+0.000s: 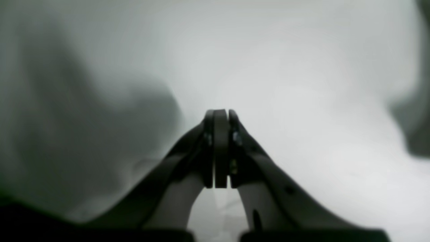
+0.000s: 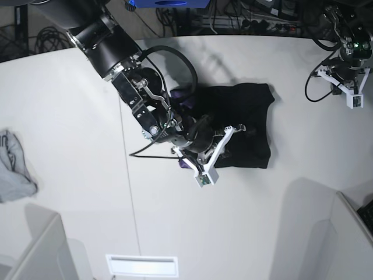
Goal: Fold the T-shirt properly
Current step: 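Hold the fold with the right gripper and raise the left gripper away, then release the folded shirt with the right gripper and lift it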
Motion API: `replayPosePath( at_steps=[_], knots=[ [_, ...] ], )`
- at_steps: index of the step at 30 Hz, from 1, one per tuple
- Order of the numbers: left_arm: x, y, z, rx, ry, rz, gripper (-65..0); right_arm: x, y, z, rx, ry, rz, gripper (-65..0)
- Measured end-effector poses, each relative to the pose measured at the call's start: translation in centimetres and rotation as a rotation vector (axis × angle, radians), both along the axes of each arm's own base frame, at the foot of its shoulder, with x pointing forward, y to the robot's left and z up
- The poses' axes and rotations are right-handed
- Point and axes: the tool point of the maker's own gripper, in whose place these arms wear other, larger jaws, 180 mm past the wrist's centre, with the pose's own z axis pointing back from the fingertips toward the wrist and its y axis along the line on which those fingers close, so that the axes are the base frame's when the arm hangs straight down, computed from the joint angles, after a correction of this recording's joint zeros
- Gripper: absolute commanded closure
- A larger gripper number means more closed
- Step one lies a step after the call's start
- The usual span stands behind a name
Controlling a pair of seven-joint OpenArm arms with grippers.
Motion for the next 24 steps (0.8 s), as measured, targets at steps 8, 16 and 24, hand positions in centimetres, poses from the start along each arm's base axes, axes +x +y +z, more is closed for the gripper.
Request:
replayPosePath(
  at_steps=[8,16,24],
  knots=[
    [3.5,-5.9,3.1,-0.323,-0.236,-0.073,0.0,0.3,-4.3,-2.6,-0.058,0.037,-0.075,0.0],
    [5.3,-7.3,5.1,-0.460,-0.332,-0.087,-39.2,0.1,-9.8,-3.6,-0.073,0.059,-0.186,0.0],
    [8.7,-12.4,2.1,-0.635,-0.298,-0.131,-65.0,-0.3,-13.7,-4.0,-0.090,0.064,-0.268,0.0]
  ],
)
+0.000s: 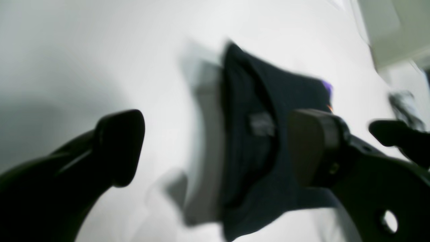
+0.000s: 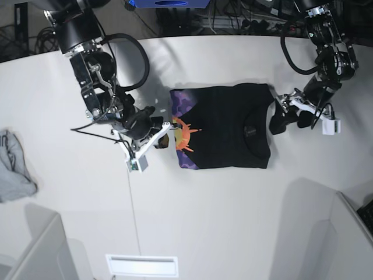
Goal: Fold the T-shirt properly
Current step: 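Release the folded shirt with the right gripper and lift it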
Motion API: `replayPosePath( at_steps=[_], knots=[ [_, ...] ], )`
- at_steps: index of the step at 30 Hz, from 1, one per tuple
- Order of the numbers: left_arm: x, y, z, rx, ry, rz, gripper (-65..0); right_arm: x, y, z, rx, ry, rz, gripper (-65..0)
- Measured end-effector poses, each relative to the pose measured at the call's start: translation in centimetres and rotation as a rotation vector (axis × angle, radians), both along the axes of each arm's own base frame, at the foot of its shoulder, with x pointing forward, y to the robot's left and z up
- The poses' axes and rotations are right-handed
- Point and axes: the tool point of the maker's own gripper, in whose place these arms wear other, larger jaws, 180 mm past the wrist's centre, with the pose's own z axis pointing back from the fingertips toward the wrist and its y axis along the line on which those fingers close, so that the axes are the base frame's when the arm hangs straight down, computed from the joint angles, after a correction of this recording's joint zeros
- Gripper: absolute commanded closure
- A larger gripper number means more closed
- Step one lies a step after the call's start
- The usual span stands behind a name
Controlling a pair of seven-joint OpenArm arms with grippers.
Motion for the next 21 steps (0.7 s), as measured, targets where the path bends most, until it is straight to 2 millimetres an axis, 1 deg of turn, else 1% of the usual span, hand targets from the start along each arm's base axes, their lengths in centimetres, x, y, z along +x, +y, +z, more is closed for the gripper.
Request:
replayPosePath(
  at_steps=[1,4,7,9,11,14,16,18,19,21],
  knots=[
    [0.3,-1.0,-0.6,-0.019,0.013,-0.024,-65.0,-0.2,-0.1,-0.2,-0.003,0.005,0.000,0.0],
    [1.4,-2.7,-2.1,-0.072,0.043,-0.047,-65.0,-0.7,-0.6,-0.5,-0.009,0.014,-0.006,0.0],
    [1.8,-3.4,-3.4,-0.111,0.070,-0.044,-64.7,-1.4,-0.3,-0.6,0.000,0.021,-0.002,0.0],
    [1.9,-3.5,-4.3,-0.126,0.092,-0.033,-63.0,-1.7,-0.5,-0.5,-0.001,0.021,-0.003,0.0],
    [1.9,-3.9,-5.1,-0.118,0.116,-0.042,-61.1,-1.7,-1.1,-0.2,-0.002,0.011,-0.012,0.0],
    [2.0,-5.7,-5.8,-0.094,0.131,-0.100,-58.6,-1.5,-2.4,0.8,0.004,-0.022,-0.051,0.0],
    [2.0,-6.7,-6.2,-0.078,0.139,-0.130,-56.8,-1.8,-3.0,1.3,0.013,-0.032,-0.074,0.0],
    [1.9,-6.9,-6.3,-0.075,0.142,-0.132,-52.5,-1.9,-3.8,1.2,0.017,-0.027,-0.101,0.0],
    [1.8,-6.8,-6.4,-0.068,0.146,-0.134,-48.4,-2.0,-4.3,1.1,0.016,-0.022,-0.118,0.0],
    [1.5,-6.5,-6.6,-0.053,0.160,-0.140,-38.0,-2.2,-5.3,0.7,0.008,-0.012,-0.147,0.0]
  ],
)
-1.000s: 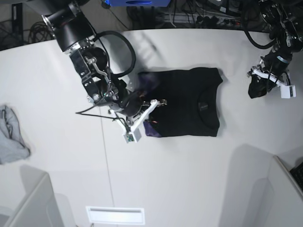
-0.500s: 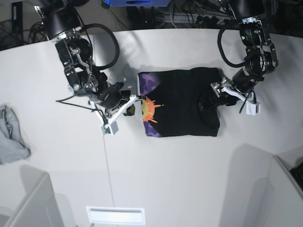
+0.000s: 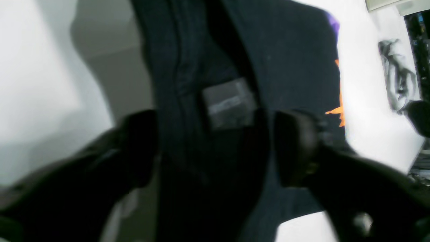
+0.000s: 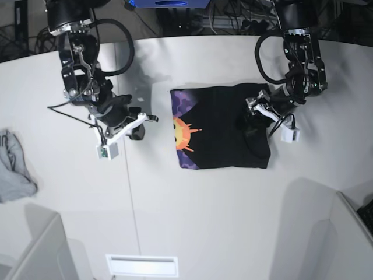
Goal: Fold the T-shirt properly
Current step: 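Release the folded shirt with the right gripper and lift it, then grasp the folded shirt edge with the left gripper and rotate it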
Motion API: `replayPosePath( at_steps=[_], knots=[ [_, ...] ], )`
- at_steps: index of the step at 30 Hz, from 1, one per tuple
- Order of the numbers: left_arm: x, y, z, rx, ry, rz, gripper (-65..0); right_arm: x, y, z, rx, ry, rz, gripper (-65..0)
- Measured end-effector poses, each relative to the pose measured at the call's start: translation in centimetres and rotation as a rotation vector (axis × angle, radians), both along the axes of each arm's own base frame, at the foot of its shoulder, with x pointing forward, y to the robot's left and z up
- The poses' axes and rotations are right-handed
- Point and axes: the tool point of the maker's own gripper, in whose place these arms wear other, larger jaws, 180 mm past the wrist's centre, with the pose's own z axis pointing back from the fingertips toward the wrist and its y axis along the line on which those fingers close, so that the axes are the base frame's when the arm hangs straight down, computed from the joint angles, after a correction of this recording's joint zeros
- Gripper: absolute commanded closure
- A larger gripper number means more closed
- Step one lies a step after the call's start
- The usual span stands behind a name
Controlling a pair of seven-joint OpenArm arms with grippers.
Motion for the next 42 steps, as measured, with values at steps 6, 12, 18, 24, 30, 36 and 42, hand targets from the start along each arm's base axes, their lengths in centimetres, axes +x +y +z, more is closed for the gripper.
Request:
replayPosePath(
  at_steps=[6,12,18,24,30,36,42],
  knots=[
    [-0.6,0.2,-1.5,-0.020,0.043,0.014,-8.4,-1.2,-0.8,-1.1,0.001,0.037,-0.024,0.0],
    [-0.7,0.5,-1.8,-0.004,0.047,-0.003,0.0,-2.8,-2.2,-2.2,-0.006,0.077,-0.065,0.0],
    [0.0,-1.0,-2.1,0.163,0.064,-0.200,0.0,-3.5,-5.1,-1.7,-0.010,0.066,-0.156,0.0],
    [1.1,-3.4,-2.0,0.299,0.034,-0.372,0.0,-5.1,-9.1,-2.5,-0.043,0.098,-0.265,0.0],
    [1.8,-6.2,-1.8,0.398,0.004,-0.550,0.0,-7.3,-13.4,-3.2,-0.083,0.134,-0.382,0.0],
    [2.5,-8.9,-1.3,0.473,-0.023,-0.709,0.0,-8.8,-16.9,-3.2,-0.116,0.148,-0.475,0.0],
    [2.7,-11.4,-0.8,0.592,-0.071,-0.906,0.0,-10.2,-18.9,-3.3,-0.133,0.163,-0.541,0.0]
  ],
)
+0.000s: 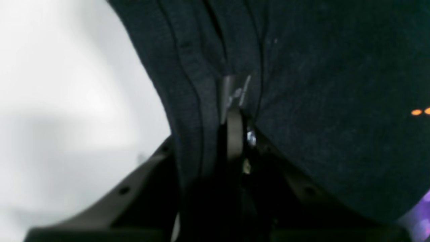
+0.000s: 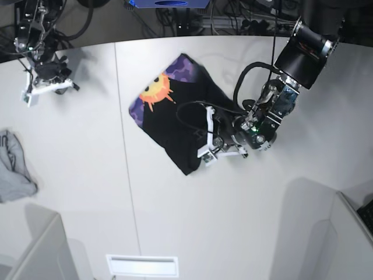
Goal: Fold the T-shirt properly
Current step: 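Grasp the folded shirt edge with the left gripper and rotate it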
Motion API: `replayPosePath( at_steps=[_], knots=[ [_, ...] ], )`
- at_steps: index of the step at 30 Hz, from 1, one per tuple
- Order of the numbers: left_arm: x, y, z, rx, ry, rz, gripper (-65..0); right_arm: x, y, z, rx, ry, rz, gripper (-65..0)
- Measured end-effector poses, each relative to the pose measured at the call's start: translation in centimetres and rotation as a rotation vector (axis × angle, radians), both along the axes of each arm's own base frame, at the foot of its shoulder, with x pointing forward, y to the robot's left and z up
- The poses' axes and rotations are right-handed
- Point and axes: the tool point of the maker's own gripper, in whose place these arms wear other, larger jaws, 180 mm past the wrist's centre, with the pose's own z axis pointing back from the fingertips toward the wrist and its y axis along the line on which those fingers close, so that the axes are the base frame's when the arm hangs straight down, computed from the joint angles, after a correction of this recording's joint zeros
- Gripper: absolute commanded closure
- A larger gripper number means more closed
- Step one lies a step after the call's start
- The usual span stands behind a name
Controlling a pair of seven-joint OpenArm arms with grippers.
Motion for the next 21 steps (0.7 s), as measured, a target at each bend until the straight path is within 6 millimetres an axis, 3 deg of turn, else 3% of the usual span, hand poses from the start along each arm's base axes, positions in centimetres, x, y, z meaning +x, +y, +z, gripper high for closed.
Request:
replayPosePath(
  at_steps=[5,13,17,21],
  knots=[
    [-0.3,-1.1,0.0,0.094,-0.035,-0.169,0.0,-1.3,-1.0,-0.3,0.020,0.007,-0.080,0.0],
    [0.6,-2.0,0.8,0.188,-0.077,-0.308,0.0,-1.4,-1.2,-0.2,0.010,0.005,-0.084,0.0],
    [0.6,-3.9,1.1,0.167,-0.136,-0.405,0.0,-1.6,-0.8,-0.5,0.035,0.004,-0.112,0.0],
    [0.9,-4.5,1.0,0.174,-0.157,-0.463,0.0,-2.1,-1.4,-0.5,0.044,-0.003,-0.158,0.0]
  ],
)
